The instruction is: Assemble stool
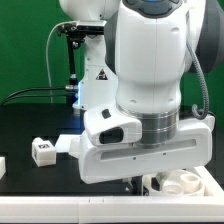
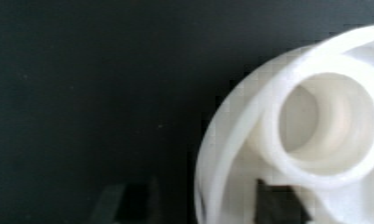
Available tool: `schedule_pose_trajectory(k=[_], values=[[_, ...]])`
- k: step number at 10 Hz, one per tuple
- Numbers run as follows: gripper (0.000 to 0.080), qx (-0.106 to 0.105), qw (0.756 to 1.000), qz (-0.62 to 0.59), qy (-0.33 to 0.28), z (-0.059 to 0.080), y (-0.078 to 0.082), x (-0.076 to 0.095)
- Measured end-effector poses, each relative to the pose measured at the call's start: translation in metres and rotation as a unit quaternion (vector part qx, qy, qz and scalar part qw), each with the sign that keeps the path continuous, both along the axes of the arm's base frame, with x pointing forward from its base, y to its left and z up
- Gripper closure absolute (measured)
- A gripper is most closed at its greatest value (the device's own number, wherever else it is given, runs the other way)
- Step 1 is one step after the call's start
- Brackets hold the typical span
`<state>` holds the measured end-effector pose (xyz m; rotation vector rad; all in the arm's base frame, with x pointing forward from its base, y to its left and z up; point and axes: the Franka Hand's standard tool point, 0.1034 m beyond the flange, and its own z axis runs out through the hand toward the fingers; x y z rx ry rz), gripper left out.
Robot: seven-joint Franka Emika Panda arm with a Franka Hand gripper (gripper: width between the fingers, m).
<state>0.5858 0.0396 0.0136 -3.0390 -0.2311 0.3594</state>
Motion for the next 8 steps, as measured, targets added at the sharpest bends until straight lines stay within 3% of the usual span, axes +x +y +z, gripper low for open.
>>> schedule_pose_trajectory(k=[1, 2, 3, 5, 8], values=[[0.0463, 0.003, 1.0, -0.004, 0.013, 0.008, -0.004, -0.002], [0.028, 0.004, 1.0, -0.007, 0.014, 0.017, -0.006, -0.002], [0.0192, 0.005, 1.0, -0.006, 0.014, 0.026, -0.004, -0.006], [0.0157, 0.005, 1.0, -0.007, 0.014, 0.041, 0.008, -0.021], [0.0151, 0.004, 1.0, -0.008, 0.016, 0.041, 0.009, -0.025]])
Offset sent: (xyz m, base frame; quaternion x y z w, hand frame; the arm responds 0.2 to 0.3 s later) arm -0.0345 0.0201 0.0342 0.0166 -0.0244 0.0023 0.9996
